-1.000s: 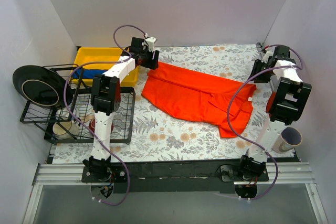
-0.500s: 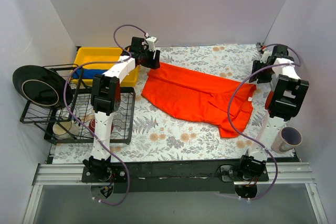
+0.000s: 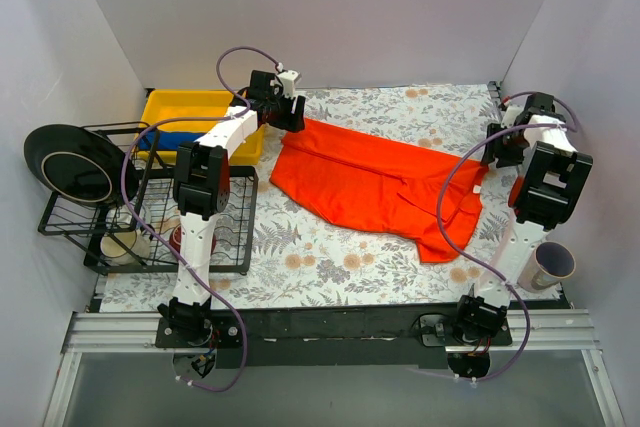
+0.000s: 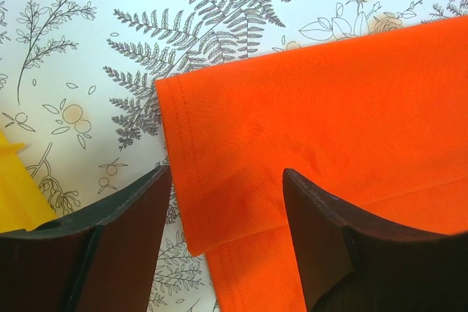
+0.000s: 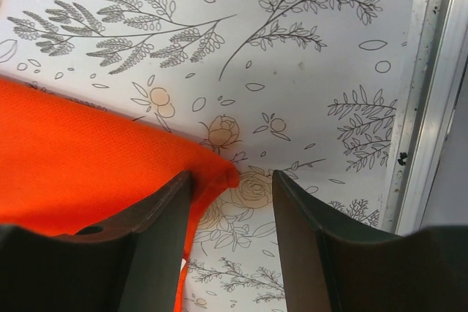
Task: Roll the t-shirts
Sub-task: Fold the T-shirt at the center of the board.
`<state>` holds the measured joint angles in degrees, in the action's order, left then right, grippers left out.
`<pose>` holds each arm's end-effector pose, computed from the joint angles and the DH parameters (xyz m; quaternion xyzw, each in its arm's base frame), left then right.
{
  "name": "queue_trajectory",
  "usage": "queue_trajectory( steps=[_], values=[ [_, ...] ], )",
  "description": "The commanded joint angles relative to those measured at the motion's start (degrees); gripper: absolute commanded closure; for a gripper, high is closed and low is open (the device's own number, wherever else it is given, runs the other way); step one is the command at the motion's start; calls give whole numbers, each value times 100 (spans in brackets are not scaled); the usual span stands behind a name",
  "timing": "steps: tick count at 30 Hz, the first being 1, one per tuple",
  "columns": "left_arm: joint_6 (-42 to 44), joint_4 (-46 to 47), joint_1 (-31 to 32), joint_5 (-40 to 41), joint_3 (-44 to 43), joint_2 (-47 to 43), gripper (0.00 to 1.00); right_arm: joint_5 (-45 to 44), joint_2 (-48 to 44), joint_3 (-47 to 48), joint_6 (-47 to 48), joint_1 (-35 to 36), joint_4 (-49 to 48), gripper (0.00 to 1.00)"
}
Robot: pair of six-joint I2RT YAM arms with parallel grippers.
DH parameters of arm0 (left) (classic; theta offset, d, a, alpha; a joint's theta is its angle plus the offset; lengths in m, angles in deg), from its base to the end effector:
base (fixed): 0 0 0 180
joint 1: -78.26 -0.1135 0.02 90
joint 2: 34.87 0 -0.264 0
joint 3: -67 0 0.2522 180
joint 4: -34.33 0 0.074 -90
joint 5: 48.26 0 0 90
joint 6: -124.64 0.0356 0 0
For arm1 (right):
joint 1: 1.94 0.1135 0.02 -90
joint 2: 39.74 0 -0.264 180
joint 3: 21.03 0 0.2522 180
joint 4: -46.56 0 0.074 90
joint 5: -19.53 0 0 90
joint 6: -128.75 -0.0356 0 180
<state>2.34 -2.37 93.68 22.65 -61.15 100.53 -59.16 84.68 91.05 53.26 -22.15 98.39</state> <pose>0.5133 -0.1537 0.1923 -0.0691 0.9073 -0.2956 0.2910 0.4370 -0.1534 0.1794 0.0262 0.9699 0.0253 0.2409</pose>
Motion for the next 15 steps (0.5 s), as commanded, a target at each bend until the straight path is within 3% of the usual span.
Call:
queue_trajectory(
  steps=[1, 10, 13, 15],
  values=[
    [118, -70, -39, 10, -57, -373, 38, 178, 258, -94, 88, -106, 43, 45],
    [259, -132, -48, 125, -57, -303, 37, 670, 627, -33, 228, -177, 78, 52],
    [285, -132, -48, 186, -66, -285, 37, 802, 680, -59, 255, -177, 131, 61],
    [294, -114, -48, 230, -66, -259, 37, 820, 680, -111, 290, -177, 122, 72]
  ],
)
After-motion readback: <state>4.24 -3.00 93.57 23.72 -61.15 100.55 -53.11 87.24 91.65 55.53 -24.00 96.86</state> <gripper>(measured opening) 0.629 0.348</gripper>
